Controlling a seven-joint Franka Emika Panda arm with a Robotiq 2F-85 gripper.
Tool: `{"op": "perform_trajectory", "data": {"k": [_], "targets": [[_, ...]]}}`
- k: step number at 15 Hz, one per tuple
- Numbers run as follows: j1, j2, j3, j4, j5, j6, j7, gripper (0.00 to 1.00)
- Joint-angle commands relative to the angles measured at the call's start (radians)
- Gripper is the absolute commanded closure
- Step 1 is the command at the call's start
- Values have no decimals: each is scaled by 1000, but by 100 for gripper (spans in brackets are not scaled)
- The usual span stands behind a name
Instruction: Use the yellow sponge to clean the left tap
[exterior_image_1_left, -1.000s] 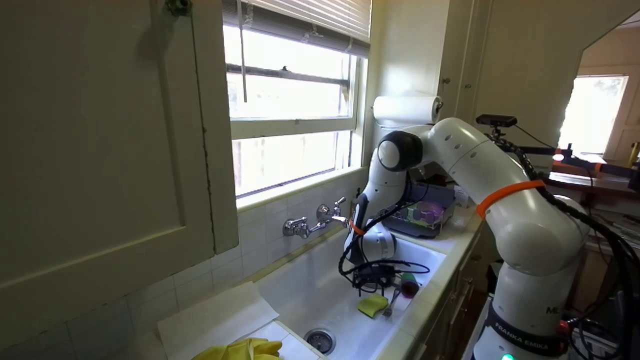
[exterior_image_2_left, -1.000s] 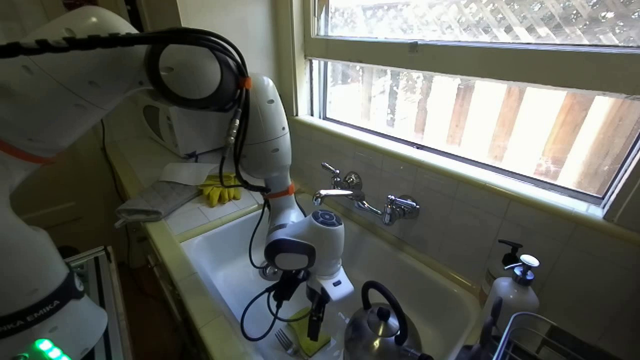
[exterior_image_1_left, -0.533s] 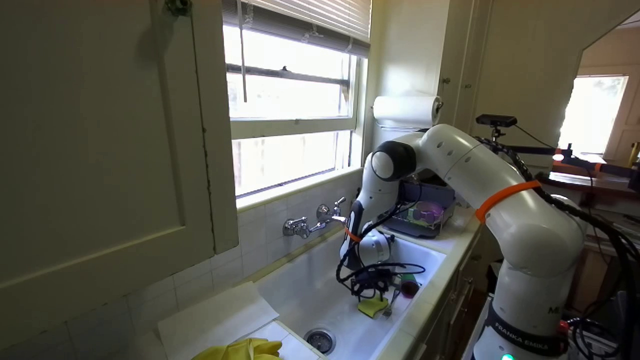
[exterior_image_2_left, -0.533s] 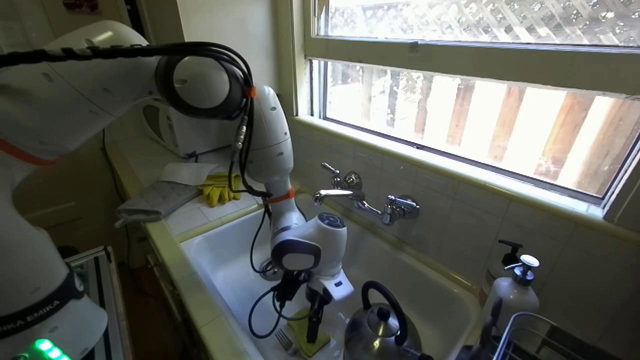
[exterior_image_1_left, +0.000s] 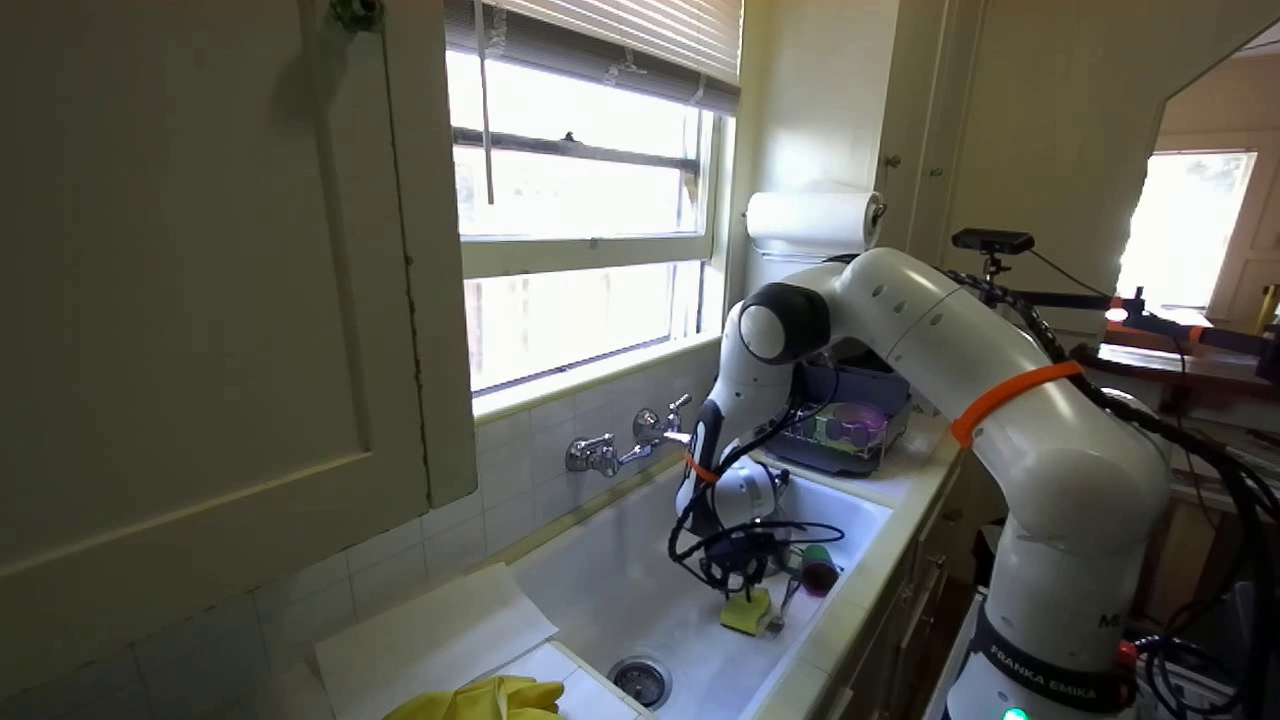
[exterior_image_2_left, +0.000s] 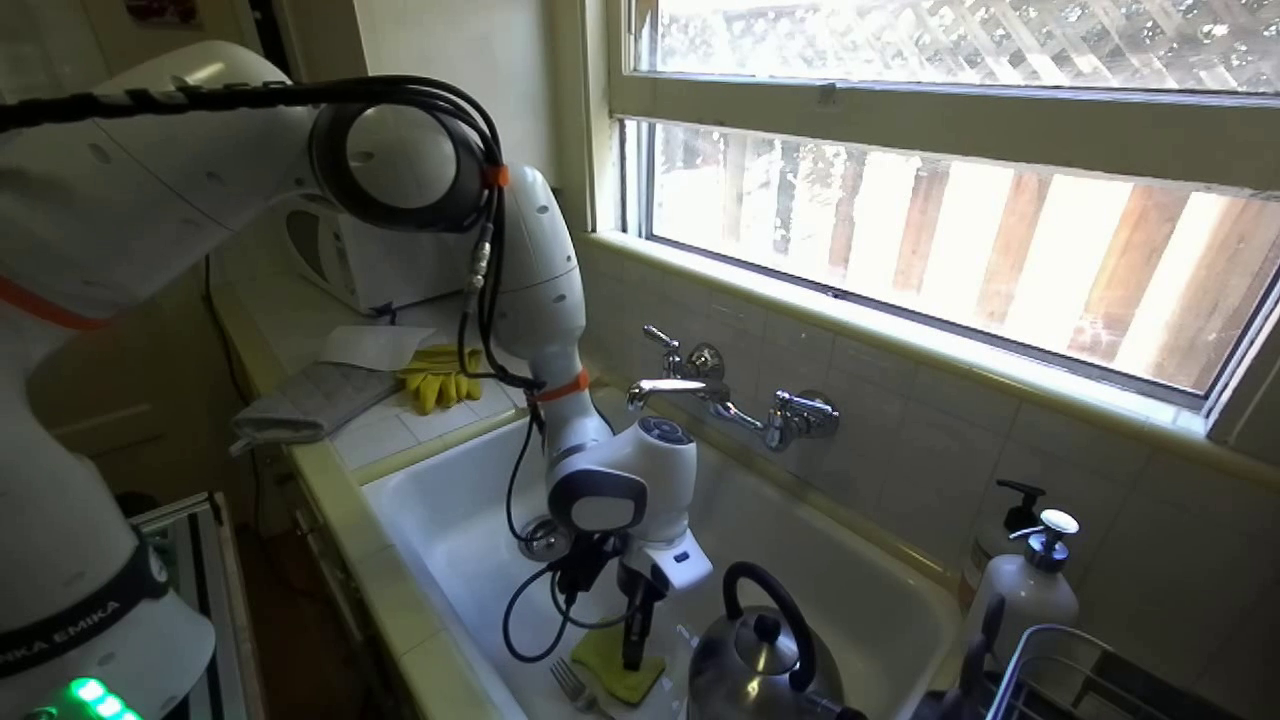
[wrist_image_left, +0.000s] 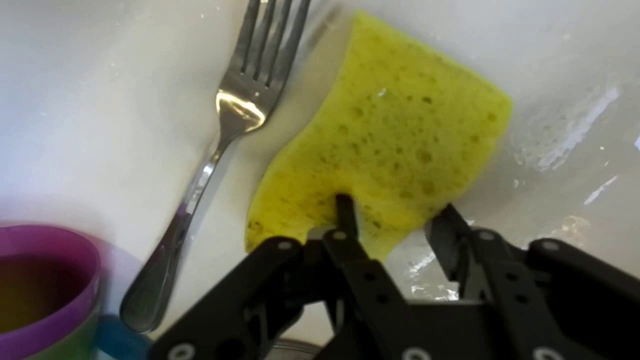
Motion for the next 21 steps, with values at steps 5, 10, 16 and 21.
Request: {"op": "perform_trajectory", "data": {"k": [5, 10, 16, 21], "targets": [[-5, -9, -2, -7, -22, -37, 13, 100], [-60, -105, 31, -74, -5, -49, -29, 100], [-108, -256, 47, -200, 5, -29, -53, 99], [-138, -387, 55, -288, 19, -21, -56, 99]]}}
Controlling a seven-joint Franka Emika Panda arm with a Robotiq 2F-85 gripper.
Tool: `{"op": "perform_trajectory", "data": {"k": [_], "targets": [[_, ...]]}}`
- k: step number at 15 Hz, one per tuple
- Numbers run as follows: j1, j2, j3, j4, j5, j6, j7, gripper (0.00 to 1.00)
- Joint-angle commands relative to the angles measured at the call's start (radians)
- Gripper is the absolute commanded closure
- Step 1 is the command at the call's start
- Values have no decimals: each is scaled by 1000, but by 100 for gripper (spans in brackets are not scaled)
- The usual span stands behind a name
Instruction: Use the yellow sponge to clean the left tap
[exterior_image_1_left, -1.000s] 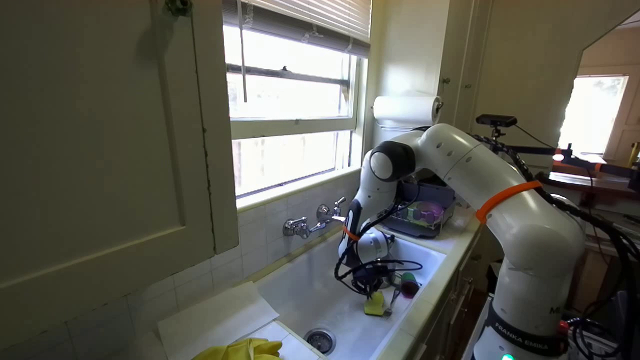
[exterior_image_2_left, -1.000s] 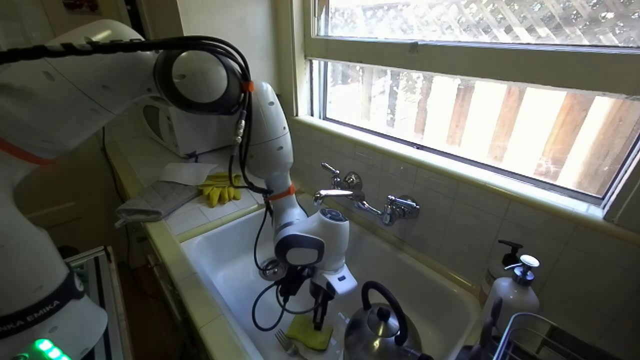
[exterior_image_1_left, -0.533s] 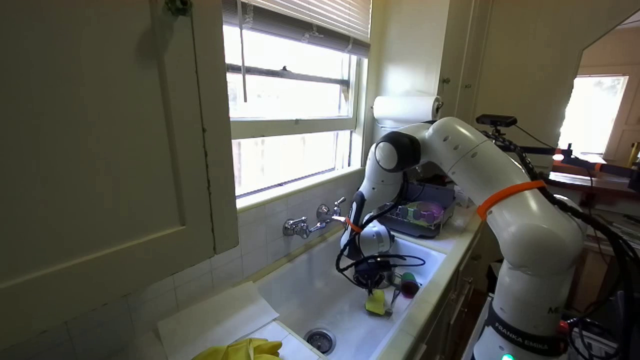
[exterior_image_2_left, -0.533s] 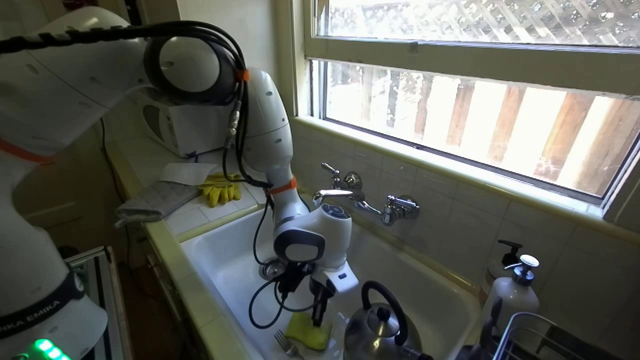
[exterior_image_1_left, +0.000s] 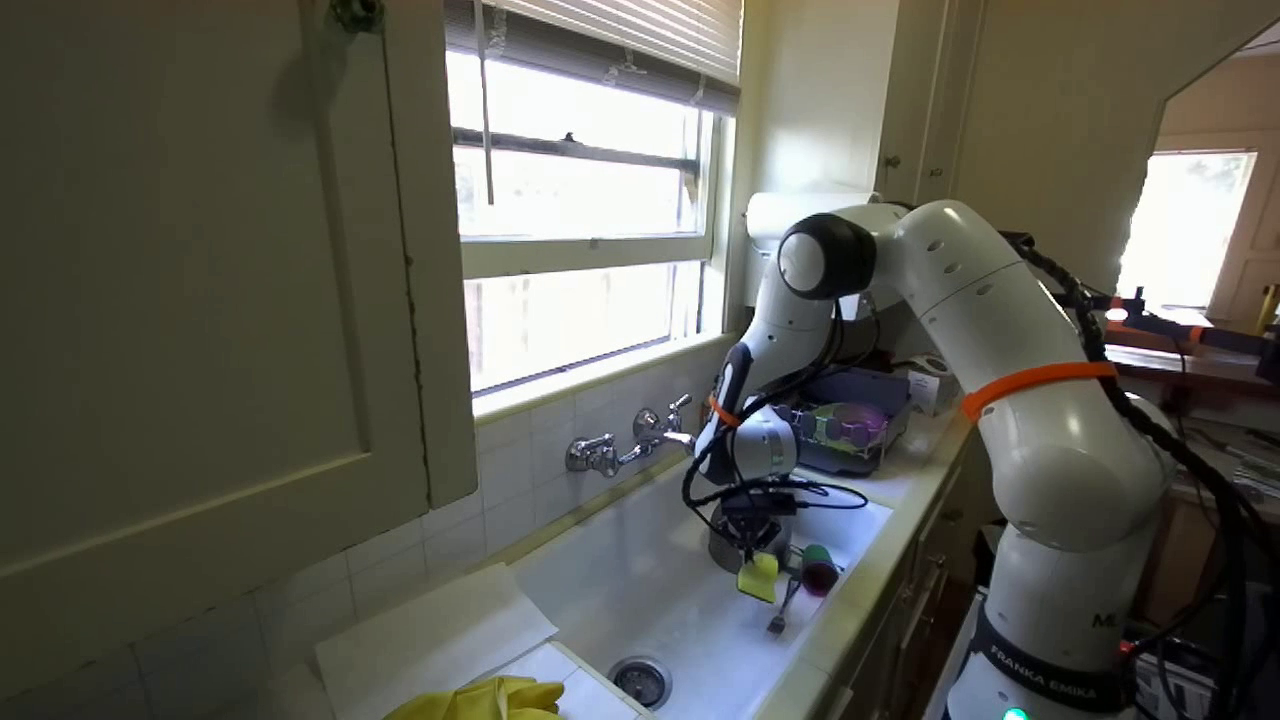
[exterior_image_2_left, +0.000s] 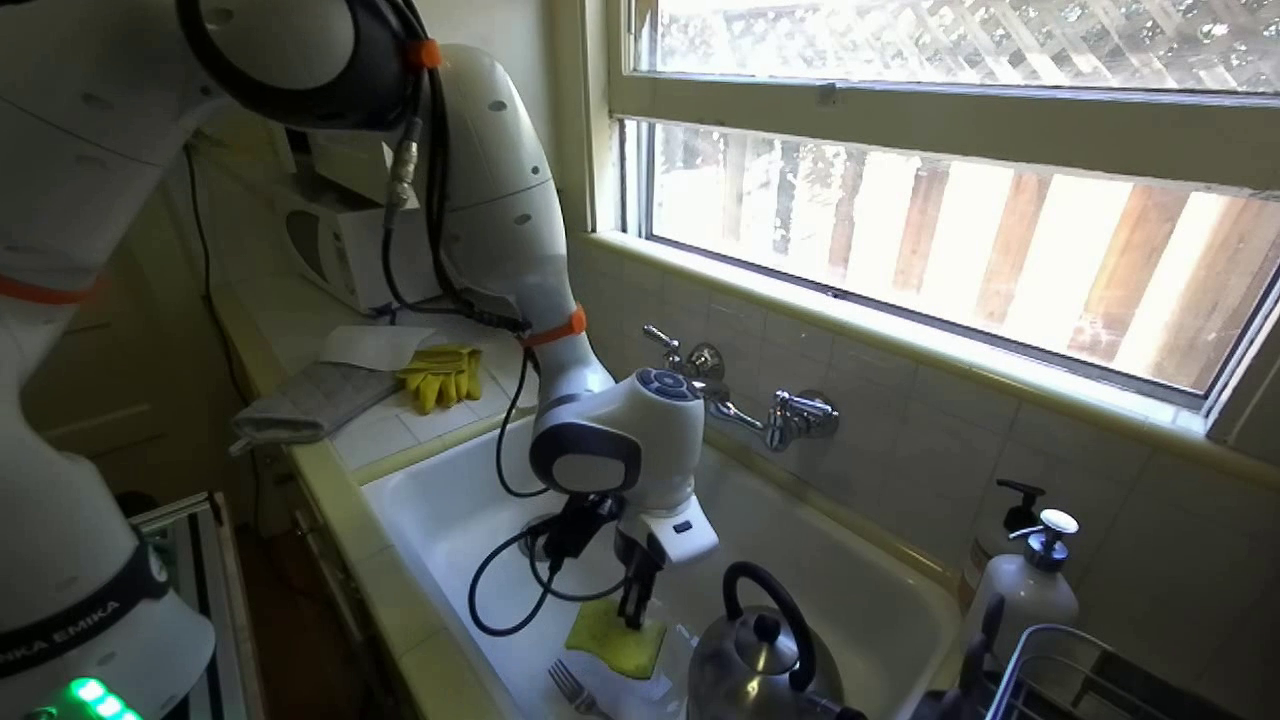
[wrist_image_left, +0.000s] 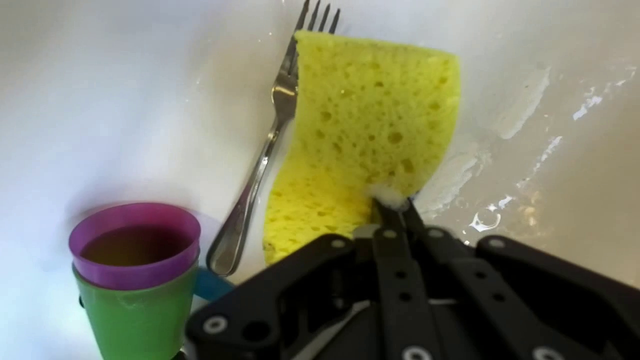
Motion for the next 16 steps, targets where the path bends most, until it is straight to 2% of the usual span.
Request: {"op": "perform_trajectory", "data": {"k": [1, 6, 10, 16], "targets": [[-41, -128, 23, -94, 23, -2, -22, 99], [-76, -266, 34, -158, 40, -24, -39, 99], [-55, -370, 6, -223, 20, -31, -17, 99], [-51, -545, 4, -340, -5, -49, -72, 99]]}}
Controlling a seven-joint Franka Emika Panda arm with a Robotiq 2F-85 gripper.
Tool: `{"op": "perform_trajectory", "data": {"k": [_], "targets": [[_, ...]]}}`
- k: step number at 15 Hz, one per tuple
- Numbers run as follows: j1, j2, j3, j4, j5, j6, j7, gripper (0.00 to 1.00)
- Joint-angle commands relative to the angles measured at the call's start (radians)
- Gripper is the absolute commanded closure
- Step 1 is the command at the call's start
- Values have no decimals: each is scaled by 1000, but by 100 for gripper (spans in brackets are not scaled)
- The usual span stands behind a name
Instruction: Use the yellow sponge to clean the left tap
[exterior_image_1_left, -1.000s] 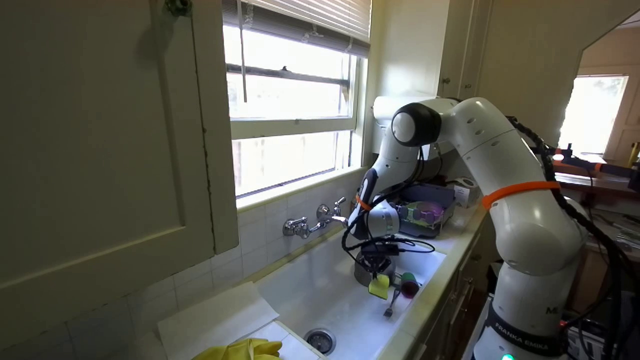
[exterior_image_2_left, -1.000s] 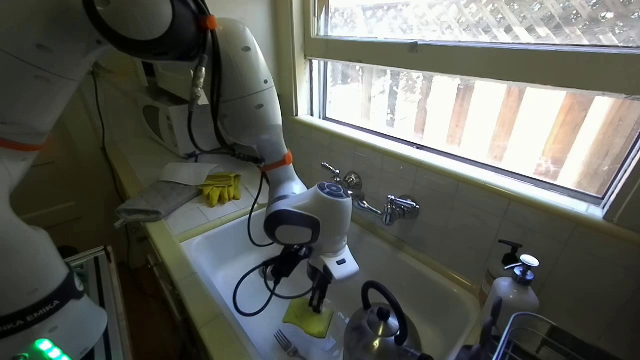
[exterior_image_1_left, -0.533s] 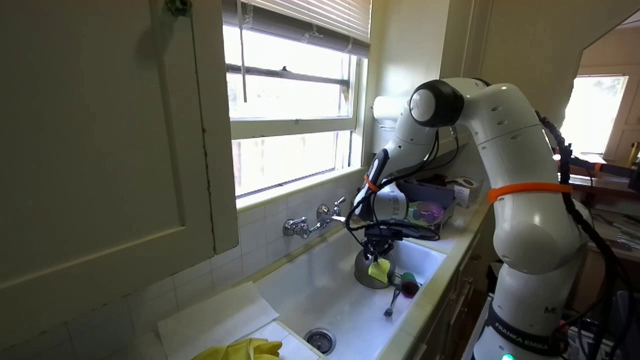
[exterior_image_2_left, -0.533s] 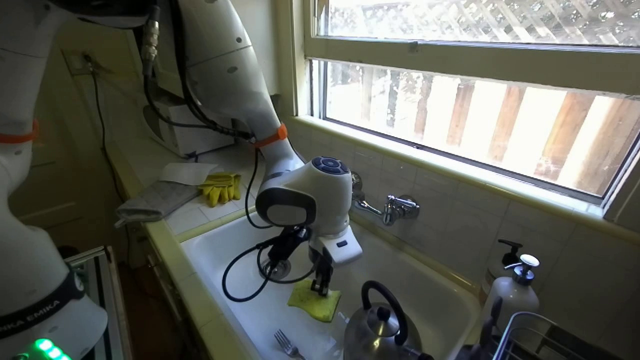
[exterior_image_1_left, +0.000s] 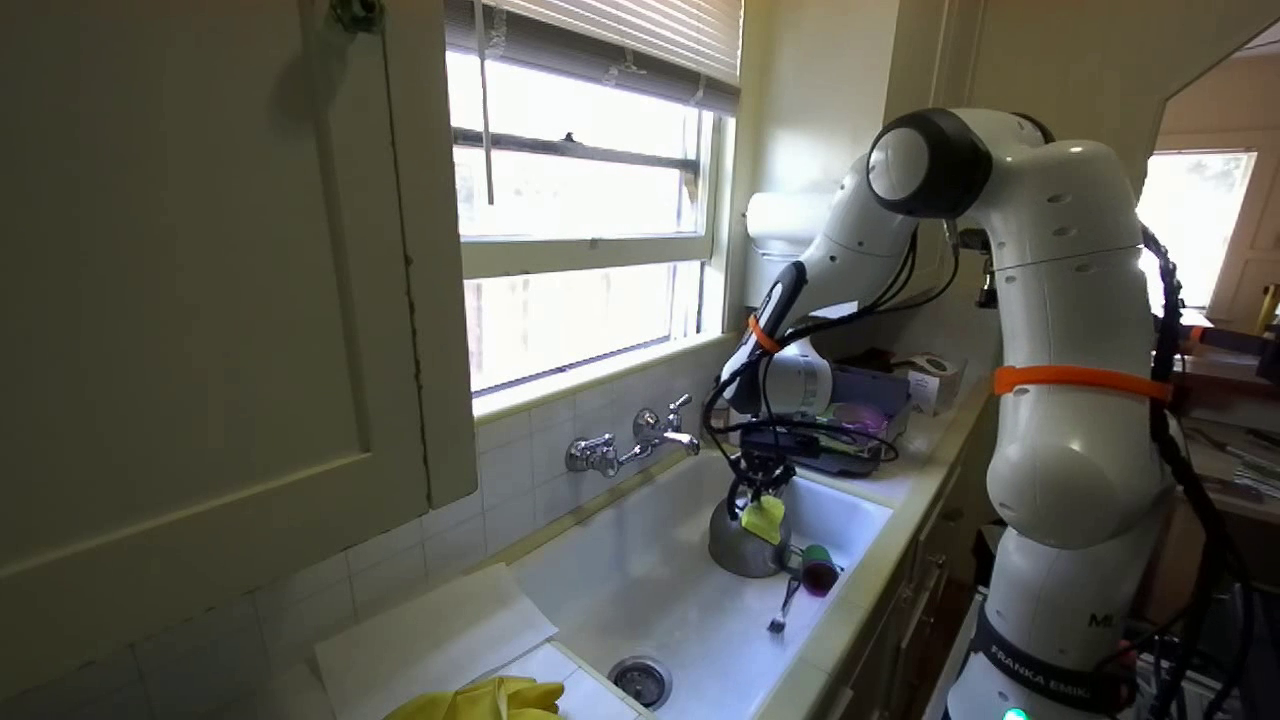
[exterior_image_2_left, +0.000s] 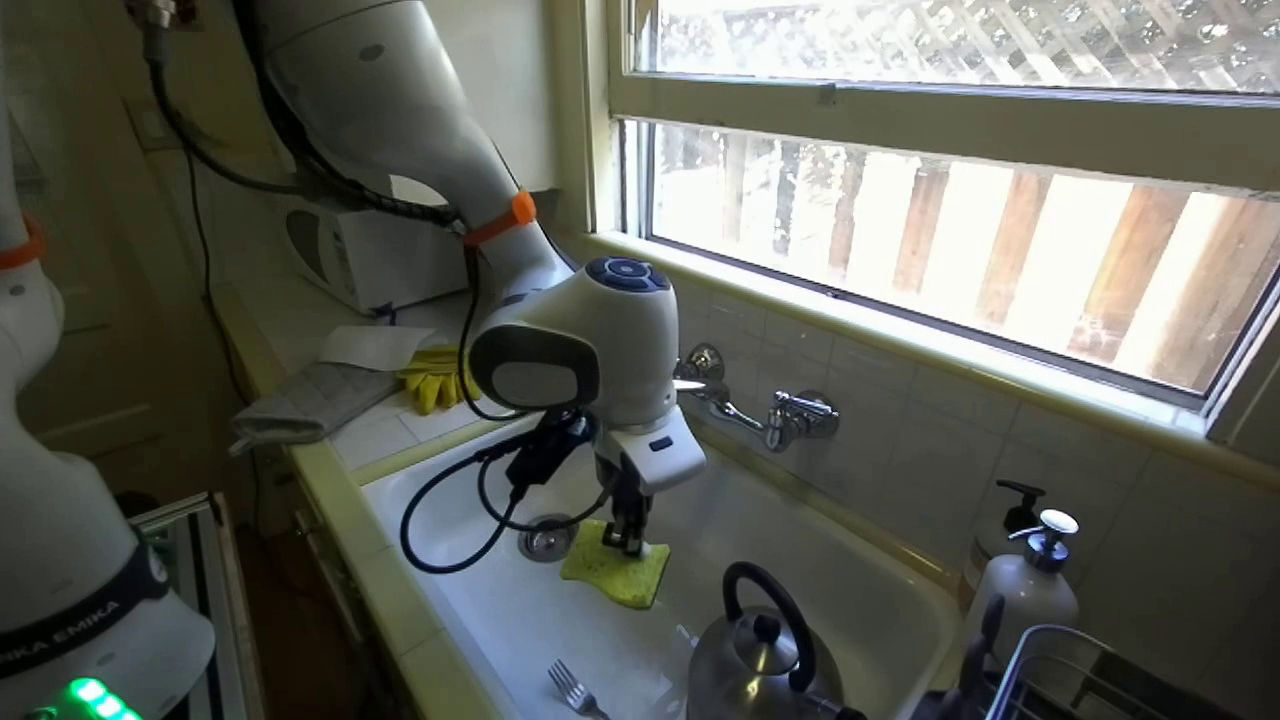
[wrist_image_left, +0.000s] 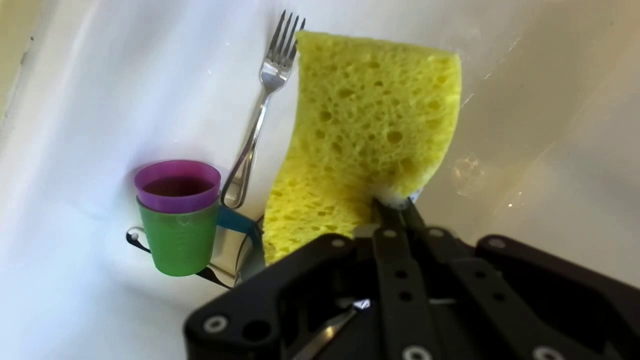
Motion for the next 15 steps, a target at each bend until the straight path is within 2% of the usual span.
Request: {"op": "perform_trajectory", "data": {"k": [1, 7, 11, 15], "targets": [[10, -152, -12, -108, -35, -26, -40, 99], [31, -366, -3, -209, -149, -23, -66, 99], [52, -496, 23, -219, -149, -47, -141, 99], [102, -581, 26, -187, -121, -116, -246, 99]]}}
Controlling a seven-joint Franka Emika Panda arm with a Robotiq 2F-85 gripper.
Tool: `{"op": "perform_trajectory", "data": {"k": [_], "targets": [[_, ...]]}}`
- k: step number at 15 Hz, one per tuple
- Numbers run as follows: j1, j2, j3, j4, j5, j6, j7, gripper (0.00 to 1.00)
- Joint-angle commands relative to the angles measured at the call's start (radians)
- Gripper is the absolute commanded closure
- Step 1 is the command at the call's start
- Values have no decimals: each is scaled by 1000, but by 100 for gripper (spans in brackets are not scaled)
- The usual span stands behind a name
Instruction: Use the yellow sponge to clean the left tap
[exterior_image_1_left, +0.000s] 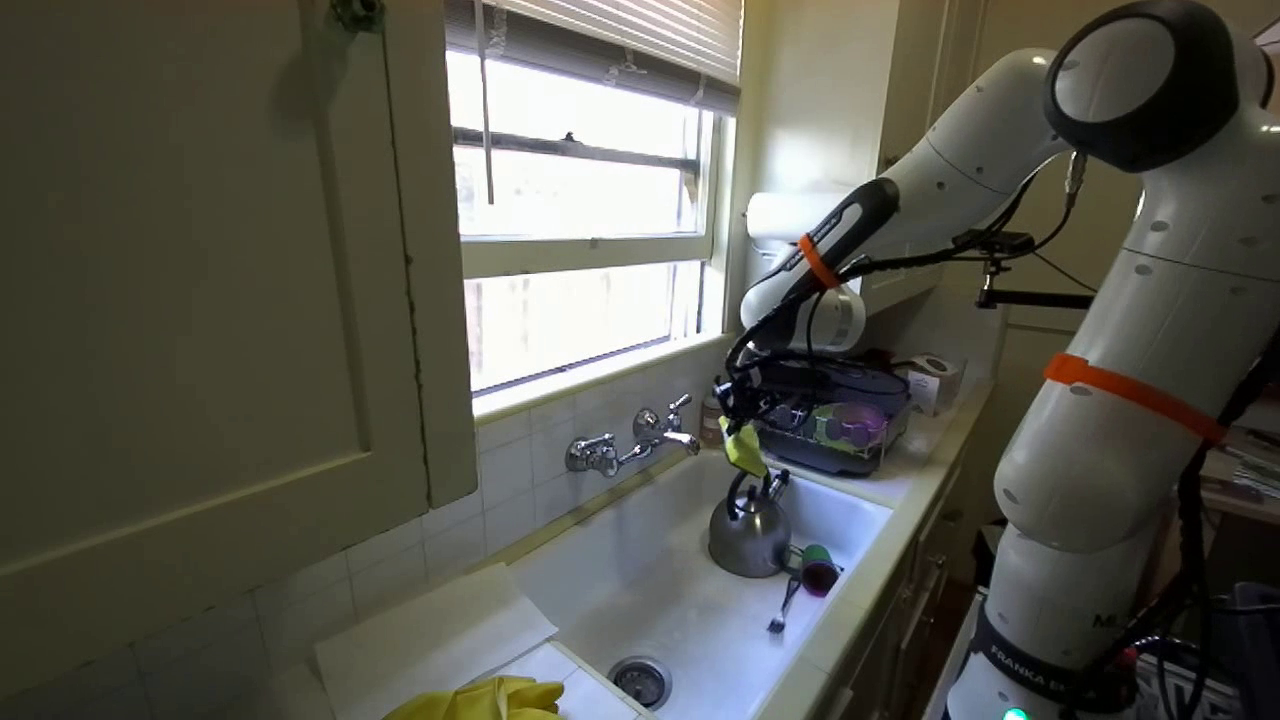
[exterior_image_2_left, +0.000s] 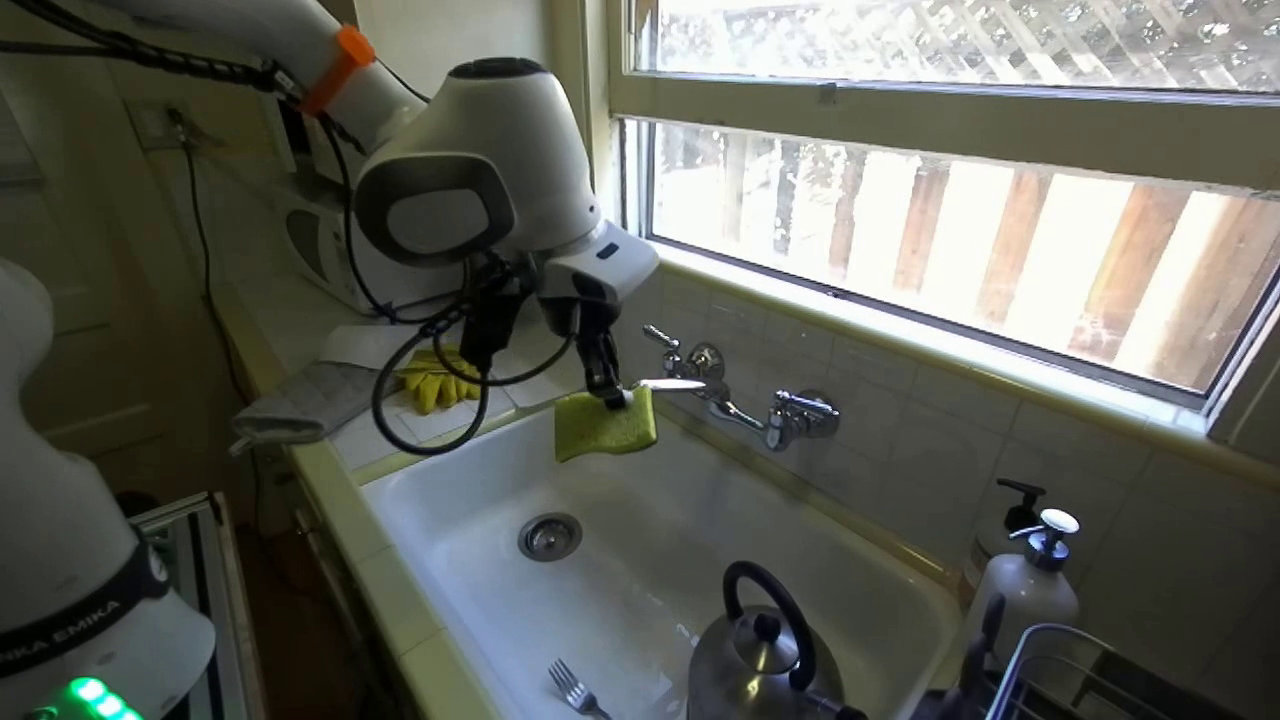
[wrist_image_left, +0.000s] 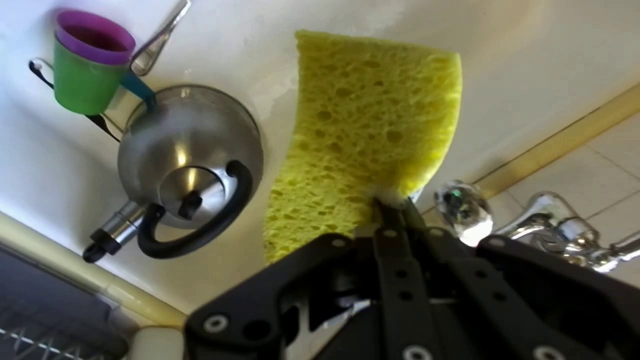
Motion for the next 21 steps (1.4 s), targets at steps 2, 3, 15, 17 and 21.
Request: {"op": "perform_trajectory", "data": {"k": [2, 3, 15, 17, 21], "targets": [[54, -114, -7, 18, 16, -118, -108, 99], [62, -123, -5, 29, 15, -129, -115, 99], [121, -91, -10, 102, 31, -107, -223, 97], [121, -91, -11, 102, 31, -107, -224, 97], [129, -39, -1, 148, 14, -90, -241, 99]]}}
